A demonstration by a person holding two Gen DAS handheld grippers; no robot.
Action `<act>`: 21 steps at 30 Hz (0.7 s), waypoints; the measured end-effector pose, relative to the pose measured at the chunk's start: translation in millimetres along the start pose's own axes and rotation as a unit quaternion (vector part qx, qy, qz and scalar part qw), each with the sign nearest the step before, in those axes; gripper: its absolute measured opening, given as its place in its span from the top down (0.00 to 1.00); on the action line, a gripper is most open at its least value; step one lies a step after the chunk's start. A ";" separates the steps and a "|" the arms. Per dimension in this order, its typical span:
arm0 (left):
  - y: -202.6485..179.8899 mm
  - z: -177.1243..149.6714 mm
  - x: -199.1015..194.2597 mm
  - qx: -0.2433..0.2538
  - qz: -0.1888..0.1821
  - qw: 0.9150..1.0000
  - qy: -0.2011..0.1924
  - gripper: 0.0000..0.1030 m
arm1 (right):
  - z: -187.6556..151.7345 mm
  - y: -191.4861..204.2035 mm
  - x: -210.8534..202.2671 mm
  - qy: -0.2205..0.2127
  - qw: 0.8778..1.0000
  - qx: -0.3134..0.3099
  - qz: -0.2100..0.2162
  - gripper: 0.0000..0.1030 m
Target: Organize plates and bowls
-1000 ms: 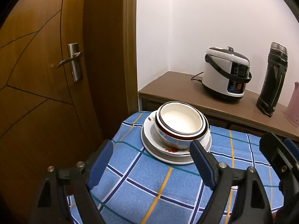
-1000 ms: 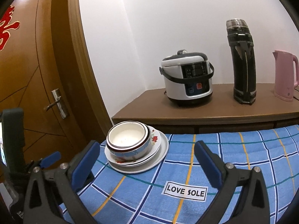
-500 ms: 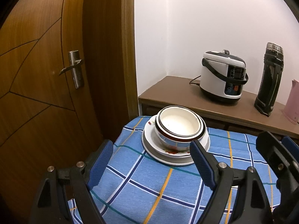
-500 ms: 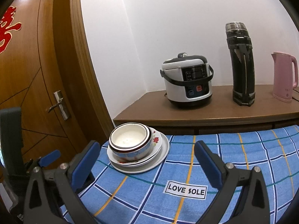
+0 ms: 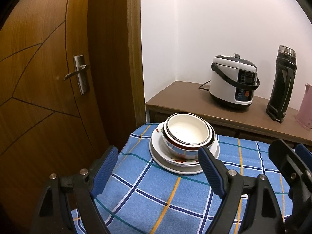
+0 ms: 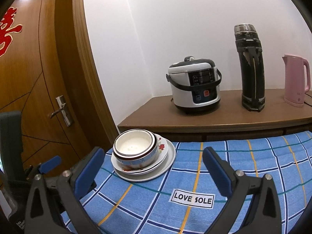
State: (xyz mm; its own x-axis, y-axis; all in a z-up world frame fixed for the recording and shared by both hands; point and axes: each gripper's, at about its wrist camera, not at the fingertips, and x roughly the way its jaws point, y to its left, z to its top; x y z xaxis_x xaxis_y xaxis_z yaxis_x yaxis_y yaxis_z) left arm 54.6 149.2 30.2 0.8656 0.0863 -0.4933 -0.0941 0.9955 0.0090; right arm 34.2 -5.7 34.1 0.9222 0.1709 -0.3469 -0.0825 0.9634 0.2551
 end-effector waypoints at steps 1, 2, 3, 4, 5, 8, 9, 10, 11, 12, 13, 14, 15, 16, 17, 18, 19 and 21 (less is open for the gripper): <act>-0.3 0.0 -0.5 0.001 0.001 1.000 -0.001 0.17 | 0.1 0.1 0.2 0.000 1.000 0.000 0.000 0.00; -0.7 0.0 -0.7 0.002 0.001 1.000 -0.001 0.17 | 0.1 0.3 0.3 0.000 1.000 -0.001 -0.001 0.00; -1.1 0.1 -0.7 0.003 0.002 1.000 -0.001 0.17 | 0.0 0.3 0.7 0.001 1.000 -0.002 -0.001 0.00; -1.3 0.2 -0.7 0.003 0.002 1.000 -0.002 0.17 | 0.0 -0.1 0.6 0.002 1.000 -0.002 0.000 0.00; -1.6 0.4 -0.8 0.003 0.002 1.000 -0.002 0.17 | 0.3 -0.4 0.4 0.002 1.000 -0.001 0.000 0.00; -1.6 0.5 -1.1 0.003 0.003 1.000 -0.002 0.17 | 0.8 -0.7 0.4 0.002 1.000 -0.001 0.000 0.00; -1.6 0.6 -1.1 0.003 0.003 1.000 -0.001 0.17 | 0.8 -0.7 0.5 0.003 1.000 -0.001 0.000 0.00; -1.6 0.6 -1.1 0.003 0.002 1.000 -0.001 0.17 | 0.7 -0.9 0.5 0.003 1.000 0.000 -0.001 0.00; -1.3 1.0 -1.1 0.001 0.001 1.000 0.000 0.17 | 1.1 -1.3 0.5 0.003 1.000 0.000 0.000 0.00; -1.5 1.1 -0.9 0.000 0.001 1.000 0.000 0.17 | 1.1 -1.6 0.3 0.002 1.000 0.001 0.000 0.00; -1.5 1.3 -0.6 -0.001 0.001 1.000 0.001 0.17 | 1.2 -1.6 0.4 0.002 1.000 0.001 0.000 0.00; -1.9 1.5 -0.9 -0.001 0.001 1.000 0.001 0.17 | 1.3 -2.2 0.4 0.002 1.000 0.001 -0.001 0.00; -2.8 1.6 -1.0 0.000 0.002 1.000 0.000 0.17 | 1.8 -2.4 0.7 0.003 1.000 0.001 -0.001 0.00; -3.6 1.8 -1.2 0.001 0.002 1.000 0.000 0.17 | 1.9 -2.7 0.6 0.003 1.000 0.002 -0.001 0.00; -4.5 1.7 -1.4 0.002 0.003 1.000 0.000 0.17 | 2.2 -3.4 0.4 0.002 1.000 0.003 -0.001 0.00; -5.2 1.6 -1.6 0.003 0.002 1.000 0.000 0.17 | 2.5 -4.2 0.2 0.002 1.000 0.003 0.000 0.00; -5.5 1.8 -1.8 0.003 0.002 1.000 0.000 0.17 | 2.6 -4.4 -0.2 0.002 1.000 0.003 0.000 0.00; -6.0 2.3 -2.5 0.003 0.004 1.000 -0.001 0.17 | 2.6 -4.4 -0.3 0.002 1.000 0.003 -0.001 0.00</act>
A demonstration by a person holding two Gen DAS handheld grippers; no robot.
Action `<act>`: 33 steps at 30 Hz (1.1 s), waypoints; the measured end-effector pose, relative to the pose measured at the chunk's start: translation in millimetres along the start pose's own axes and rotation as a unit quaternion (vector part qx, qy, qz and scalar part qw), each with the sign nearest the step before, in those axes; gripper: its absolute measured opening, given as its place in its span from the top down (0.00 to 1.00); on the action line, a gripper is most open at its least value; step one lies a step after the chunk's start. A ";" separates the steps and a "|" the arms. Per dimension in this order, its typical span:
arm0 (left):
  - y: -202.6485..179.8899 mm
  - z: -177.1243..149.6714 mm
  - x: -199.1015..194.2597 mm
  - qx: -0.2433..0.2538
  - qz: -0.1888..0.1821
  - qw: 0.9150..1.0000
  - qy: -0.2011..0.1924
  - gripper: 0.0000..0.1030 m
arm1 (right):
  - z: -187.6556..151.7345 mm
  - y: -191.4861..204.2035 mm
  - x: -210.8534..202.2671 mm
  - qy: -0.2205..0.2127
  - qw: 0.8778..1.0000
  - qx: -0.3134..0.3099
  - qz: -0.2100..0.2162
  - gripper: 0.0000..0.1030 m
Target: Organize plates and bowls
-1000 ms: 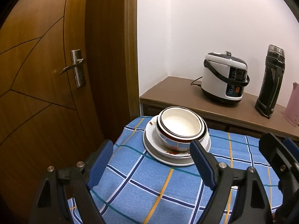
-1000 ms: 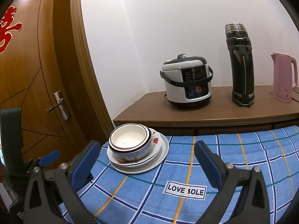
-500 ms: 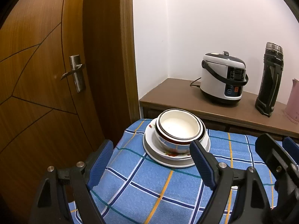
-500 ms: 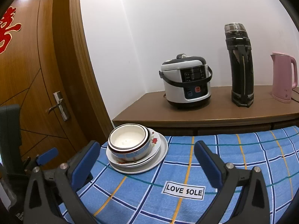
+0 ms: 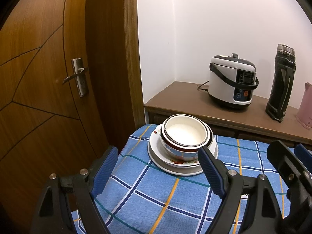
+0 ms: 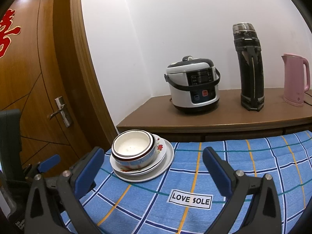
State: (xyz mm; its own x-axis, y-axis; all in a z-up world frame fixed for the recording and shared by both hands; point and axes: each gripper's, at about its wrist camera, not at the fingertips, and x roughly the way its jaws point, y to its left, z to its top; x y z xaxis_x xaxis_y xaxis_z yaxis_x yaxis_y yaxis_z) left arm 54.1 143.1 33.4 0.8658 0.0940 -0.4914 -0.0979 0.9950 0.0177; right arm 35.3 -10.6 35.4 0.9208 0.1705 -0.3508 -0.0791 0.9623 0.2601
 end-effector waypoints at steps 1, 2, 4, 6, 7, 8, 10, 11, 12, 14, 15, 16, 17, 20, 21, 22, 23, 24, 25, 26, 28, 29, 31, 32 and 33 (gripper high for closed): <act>-0.2 0.3 -0.3 0.000 0.000 1.000 -0.001 0.17 | 0.0 -0.6 -0.5 0.000 1.000 0.000 0.000 0.00; -0.5 0.6 -1.1 0.000 0.001 1.000 -0.002 0.17 | 0.1 -1.5 -0.9 0.000 1.000 0.001 0.000 0.00; -0.8 1.3 -1.6 0.000 0.002 1.000 -0.004 0.17 | 0.2 -3.2 -1.1 0.000 1.000 0.003 0.001 0.00; -0.8 1.1 -2.3 0.000 0.004 1.000 -0.005 0.17 | 0.5 -4.9 -1.0 0.001 1.000 0.005 0.001 0.00; -1.2 1.2 -2.2 -0.001 0.005 1.000 -0.005 0.17 | 0.3 -5.5 -1.3 0.001 1.000 0.005 0.001 0.00; -1.4 1.2 -2.1 -0.001 0.006 1.000 -0.005 0.17 | 0.4 -6.3 -1.5 0.001 1.000 0.005 0.001 0.00; -1.8 1.1 -2.0 -0.001 0.006 1.000 -0.004 0.17 | 0.3 -6.9 -1.7 0.002 1.000 0.006 0.002 0.00; -2.1 0.9 -2.2 0.000 0.006 1.000 -0.004 0.17 | 0.7 -8.2 -1.2 0.002 1.000 0.007 0.002 0.00; -2.6 1.0 -2.0 0.000 0.006 1.000 -0.003 0.17 | 0.9 -8.9 -1.2 0.002 1.000 0.008 0.001 0.00; -3.6 1.2 -2.5 0.003 0.007 1.000 -0.004 0.17 | 0.9 -10.6 -1.3 0.002 1.000 0.010 0.001 0.00; -3.5 1.3 -2.2 0.003 0.007 1.000 -0.004 0.17 | 0.9 -11.0 -1.2 0.002 1.000 0.011 0.002 0.00; -3.7 1.5 -1.9 0.004 0.007 1.000 -0.004 0.17 | 1.0 -11.1 -1.1 0.002 1.000 0.010 0.001 0.00; -3.8 1.5 -2.0 0.003 0.006 1.000 -0.004 0.17 | 1.0 -11.4 -1.1 0.002 1.000 0.009 0.001 0.00; -4.3 1.8 -1.5 0.002 0.006 1.000 -0.002 0.17 | 0.9 -11.6 -1.1 0.002 1.000 0.010 0.001 0.00; -4.7 1.9 -1.1 0.002 0.006 1.000 -0.002 0.17 | 1.0 -12.3 -1.2 0.002 1.000 0.011 0.002 0.00; -5.2 2.0 -0.7 0.002 0.006 1.000 -0.002 0.17 | 1.0 -12.7 -1.1 0.002 1.000 0.012 0.002 0.00; -5.9 1.8 -0.8 0.004 0.007 1.000 -0.002 0.17 | 1.3 -14.0 -1.1 0.002 1.000 0.013 0.002 0.00; -5.7 2.2 -0.4 0.005 0.007 1.000 -0.002 0.17 | 1.4 -14.7 -1.0 0.002 1.000 0.014 0.002 0.00; -6.0 2.2 -0.4 0.006 0.007 1.000 -0.001 0.17 | 1.5 -15.6 -1.4 0.002 1.000 0.015 0.002 0.00; -6.6 2.3 0.1 0.006 0.007 1.000 -0.001 0.17 | 1.6 -16.3 -1.8 0.002 1.000 0.015 0.002 0.00; -7.3 2.8 0.3 0.008 0.007 1.000 -0.002 0.17 | 1.7 -16.7 -2.3 0.001 1.000 0.014 0.002 0.00; -7.5 3.2 0.2 0.008 0.007 1.000 -0.002 0.17 | 1.7 -16.6 -2.5 0.002 1.000 0.012 0.001 0.00; -8.5 3.7 0.2 0.008 0.007 1.000 -0.003 0.17 | 1.6 -16.8 -2.4 0.002 1.000 0.011 0.000 0.00; -9.4 3.9 0.3 0.007 0.007 1.000 -0.003 0.17 | 1.7 -17.0 -2.5 0.003 1.000 0.011 0.001 0.00; -9.8 4.3 0.4 0.006 0.005 1.000 -0.002 0.17 | 1.8 -17.1 -2.8 0.003 1.000 0.011 0.001 0.00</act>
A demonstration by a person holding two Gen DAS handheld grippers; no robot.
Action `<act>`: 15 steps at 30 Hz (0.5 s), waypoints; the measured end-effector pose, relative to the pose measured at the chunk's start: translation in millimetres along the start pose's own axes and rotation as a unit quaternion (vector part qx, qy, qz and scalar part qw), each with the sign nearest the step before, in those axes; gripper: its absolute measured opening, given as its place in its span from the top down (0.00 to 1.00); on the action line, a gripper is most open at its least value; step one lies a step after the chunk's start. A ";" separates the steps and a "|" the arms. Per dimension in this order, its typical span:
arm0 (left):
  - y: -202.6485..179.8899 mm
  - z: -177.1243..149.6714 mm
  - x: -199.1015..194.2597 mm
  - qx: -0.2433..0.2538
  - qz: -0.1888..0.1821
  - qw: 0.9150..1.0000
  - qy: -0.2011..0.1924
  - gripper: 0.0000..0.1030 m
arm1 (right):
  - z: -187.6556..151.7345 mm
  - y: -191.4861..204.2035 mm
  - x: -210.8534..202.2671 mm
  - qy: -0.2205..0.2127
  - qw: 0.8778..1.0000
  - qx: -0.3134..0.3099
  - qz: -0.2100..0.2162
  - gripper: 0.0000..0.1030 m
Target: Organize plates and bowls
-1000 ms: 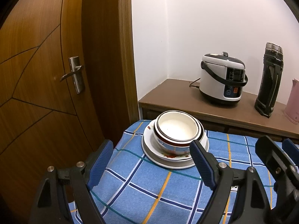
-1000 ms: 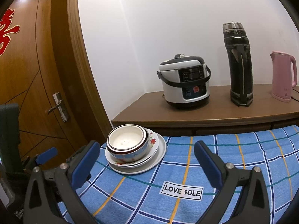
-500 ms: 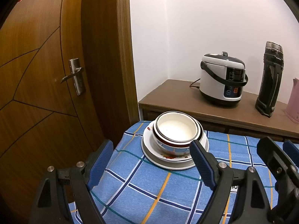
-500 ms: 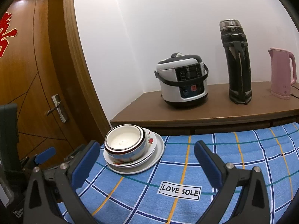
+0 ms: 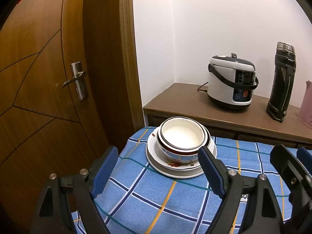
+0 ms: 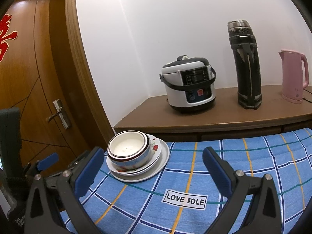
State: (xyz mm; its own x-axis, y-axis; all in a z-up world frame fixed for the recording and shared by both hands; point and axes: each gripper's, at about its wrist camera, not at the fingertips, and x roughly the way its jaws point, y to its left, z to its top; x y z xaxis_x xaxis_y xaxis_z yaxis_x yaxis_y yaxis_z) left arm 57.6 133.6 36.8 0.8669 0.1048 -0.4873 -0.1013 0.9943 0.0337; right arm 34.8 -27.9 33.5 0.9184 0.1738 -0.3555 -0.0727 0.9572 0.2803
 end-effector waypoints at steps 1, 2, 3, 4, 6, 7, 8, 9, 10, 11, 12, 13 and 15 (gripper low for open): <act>-0.4 0.3 0.1 -0.002 -0.001 1.000 0.001 0.17 | 0.5 -0.5 -0.4 0.000 1.000 0.000 -0.001 0.00; -1.4 0.6 0.2 -0.002 -0.001 1.000 0.000 0.17 | 1.1 -1.1 -1.2 -0.001 1.000 0.001 -0.002 0.00; -1.9 1.2 0.5 -0.003 -0.003 1.000 0.001 0.17 | 1.5 -1.5 -1.9 -0.002 1.000 0.001 -0.002 0.00; -2.4 1.8 1.0 -0.003 -0.005 1.000 0.003 0.17 | 1.9 -2.3 -2.5 -0.003 1.000 0.001 -0.002 0.00; -4.0 2.5 0.7 -0.004 -0.009 1.000 0.003 0.17 | 1.9 -3.6 -3.1 -0.003 1.000 0.003 -0.001 0.00; -4.4 2.4 0.1 -0.004 -0.010 1.000 0.002 0.17 | 1.9 -4.3 -3.0 -0.003 1.000 0.004 -0.002 0.00; -4.5 2.2 0.1 -0.006 -0.011 1.000 0.001 0.17 | 1.8 -5.2 -3.2 -0.003 1.000 0.005 -0.002 0.00; -3.7 1.9 1.0 -0.011 -0.015 1.000 0.004 0.17 | 1.4 -6.2 -3.4 -0.002 1.000 0.007 -0.003 0.00; -3.6 1.8 1.9 -0.015 -0.019 1.000 0.006 0.17 | 1.6 -7.3 -3.2 -0.001 1.000 0.009 -0.004 0.00; -3.2 1.3 2.9 -0.018 -0.020 1.000 0.009 0.17 | 1.6 -9.2 -2.8 0.002 1.000 0.011 -0.003 0.00; -4.0 0.8 3.8 -0.017 -0.017 1.000 0.011 0.17 | 1.6 -10.4 -3.0 0.003 1.000 0.012 -0.003 0.00; -4.7 0.3 4.5 -0.015 -0.014 1.000 0.013 0.17 | 1.6 -11.3 -3.2 0.004 1.000 0.014 -0.004 0.00; -6.0 -0.2 5.5 -0.011 -0.008 1.000 0.014 0.17 | 1.6 -12.7 -3.6 0.004 1.000 0.015 -0.006 0.00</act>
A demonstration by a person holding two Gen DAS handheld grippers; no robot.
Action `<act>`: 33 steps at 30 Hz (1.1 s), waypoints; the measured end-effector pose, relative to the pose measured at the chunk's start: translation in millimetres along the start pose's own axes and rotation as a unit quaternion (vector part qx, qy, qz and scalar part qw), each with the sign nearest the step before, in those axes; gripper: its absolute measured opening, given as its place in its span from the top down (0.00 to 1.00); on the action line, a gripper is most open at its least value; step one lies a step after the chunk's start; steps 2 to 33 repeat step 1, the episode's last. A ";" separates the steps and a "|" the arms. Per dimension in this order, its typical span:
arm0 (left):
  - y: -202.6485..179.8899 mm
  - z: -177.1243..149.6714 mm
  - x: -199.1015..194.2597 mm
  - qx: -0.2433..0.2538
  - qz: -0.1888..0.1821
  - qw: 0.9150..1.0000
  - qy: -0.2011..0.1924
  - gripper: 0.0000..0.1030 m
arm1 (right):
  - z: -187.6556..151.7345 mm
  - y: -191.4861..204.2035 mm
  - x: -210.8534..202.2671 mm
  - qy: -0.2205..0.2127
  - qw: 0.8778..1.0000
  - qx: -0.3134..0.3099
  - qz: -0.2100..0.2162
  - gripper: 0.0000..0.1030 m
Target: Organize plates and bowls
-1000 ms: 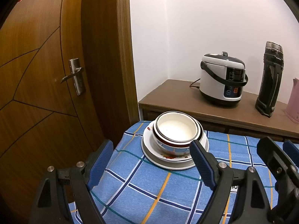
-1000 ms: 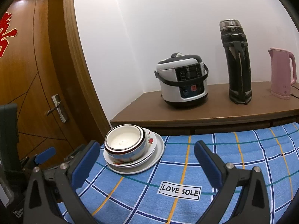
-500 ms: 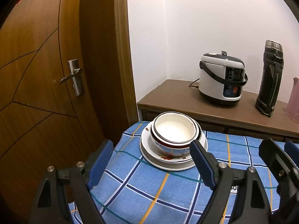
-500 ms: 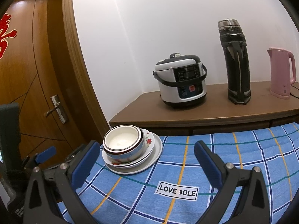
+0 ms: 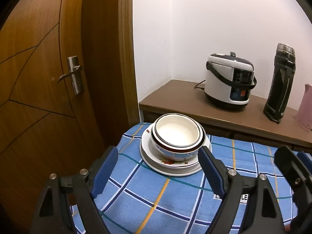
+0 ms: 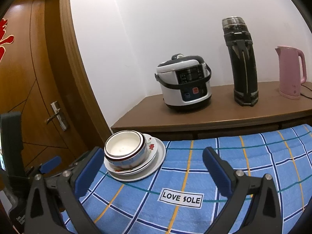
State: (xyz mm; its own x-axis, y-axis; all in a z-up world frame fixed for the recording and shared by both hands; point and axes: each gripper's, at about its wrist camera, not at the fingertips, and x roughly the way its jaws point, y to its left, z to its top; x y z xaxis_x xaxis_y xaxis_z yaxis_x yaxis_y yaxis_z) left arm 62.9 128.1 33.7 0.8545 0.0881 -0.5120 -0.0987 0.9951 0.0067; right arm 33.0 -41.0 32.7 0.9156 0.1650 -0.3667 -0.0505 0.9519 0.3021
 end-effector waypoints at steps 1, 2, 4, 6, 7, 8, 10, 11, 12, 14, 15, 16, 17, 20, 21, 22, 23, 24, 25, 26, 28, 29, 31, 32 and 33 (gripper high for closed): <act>-0.5 0.0 0.7 0.000 0.003 1.000 0.001 0.17 | 0.1 -0.7 -0.2 0.001 1.000 0.001 0.000 0.00; -0.5 0.0 0.7 0.000 0.003 1.000 0.001 0.17 | 0.1 -0.7 -0.2 0.001 1.000 0.001 0.000 0.00; -0.5 0.0 0.7 0.000 0.003 1.000 0.001 0.17 | 0.1 -0.7 -0.2 0.001 1.000 0.001 0.000 0.00; -0.5 0.0 0.7 0.000 0.003 1.000 0.001 0.17 | 0.1 -0.7 -0.2 0.001 1.000 0.001 0.000 0.00; -0.5 0.0 0.7 0.000 0.003 1.000 0.001 0.17 | 0.1 -0.7 -0.2 0.001 1.000 0.001 0.000 0.00; -0.5 0.0 0.7 0.000 0.003 1.000 0.001 0.17 | 0.1 -0.7 -0.2 0.001 1.000 0.001 0.000 0.00; -0.5 0.0 0.7 0.000 0.003 1.000 0.001 0.17 | 0.1 -0.7 -0.2 0.001 1.000 0.001 0.000 0.00; -0.5 0.0 0.7 0.000 0.003 1.000 0.001 0.17 | 0.1 -0.7 -0.2 0.001 1.000 0.001 0.000 0.00; -0.5 0.0 0.7 0.000 0.003 1.000 0.001 0.17 | 0.1 -0.7 -0.2 0.001 1.000 0.001 0.000 0.00; -0.5 0.0 0.7 0.000 0.003 1.000 0.001 0.17 | 0.1 -0.7 -0.2 0.001 1.000 0.001 0.000 0.00; -0.5 0.0 0.7 0.000 0.003 1.000 0.001 0.17 | 0.1 -0.7 -0.2 0.001 1.000 0.001 0.000 0.00; -0.5 0.0 0.7 0.000 0.003 1.000 0.001 0.17 | 0.1 -0.7 -0.2 0.001 1.000 0.001 0.000 0.00; -0.5 0.0 0.7 0.000 0.003 1.000 0.001 0.17 | 0.1 -0.7 -0.2 0.001 1.000 0.001 0.000 0.00; -0.5 0.0 0.7 0.000 0.003 1.000 0.001 0.17 | 0.1 -0.7 -0.2 0.001 1.000 0.001 0.000 0.00; -0.5 0.0 0.7 0.000 0.003 1.000 0.001 0.17 | 0.1 -0.7 -0.2 0.001 1.000 0.001 0.000 0.00; -0.5 0.0 0.7 0.000 0.003 1.000 0.001 0.17 | 0.1 -0.7 -0.2 0.001 1.000 0.001 0.000 0.00; -0.5 0.0 0.7 0.000 0.003 1.000 0.001 0.17 | 0.1 -0.7 -0.2 0.001 1.000 0.001 0.000 0.00; -0.5 0.0 0.7 0.000 0.003 1.000 0.001 0.17 | 0.1 -0.7 -0.2 0.001 1.000 0.001 0.000 0.00; -0.5 0.0 0.7 0.000 0.003 1.000 0.001 0.17 | 0.1 -0.7 -0.2 0.001 1.000 0.001 0.000 0.00; -0.5 0.0 0.7 0.000 0.003 1.000 0.001 0.17 | 0.1 -0.7 -0.2 0.001 1.000 0.001 0.000 0.00; -0.5 0.0 0.7 0.000 0.003 1.000 0.001 0.17 | 0.1 -0.7 -0.2 0.001 1.000 0.001 0.000 0.00; -0.5 0.0 0.7 0.000 0.003 1.000 0.001 0.17 | 0.1 -0.7 -0.2 0.001 1.000 0.001 0.000 0.00; -0.5 0.0 0.7 0.000 0.003 1.000 0.001 0.17 | 0.1 -0.7 -0.2 0.001 1.000 0.001 0.000 0.00; -0.5 0.0 0.7 0.000 0.003 1.000 0.001 0.17 | 0.1 -0.7 -0.2 0.001 1.000 0.001 0.000 0.00; -0.5 0.0 0.7 0.000 0.003 1.000 0.001 0.17 | 0.1 -0.7 -0.2 0.001 1.000 0.001 0.000 0.00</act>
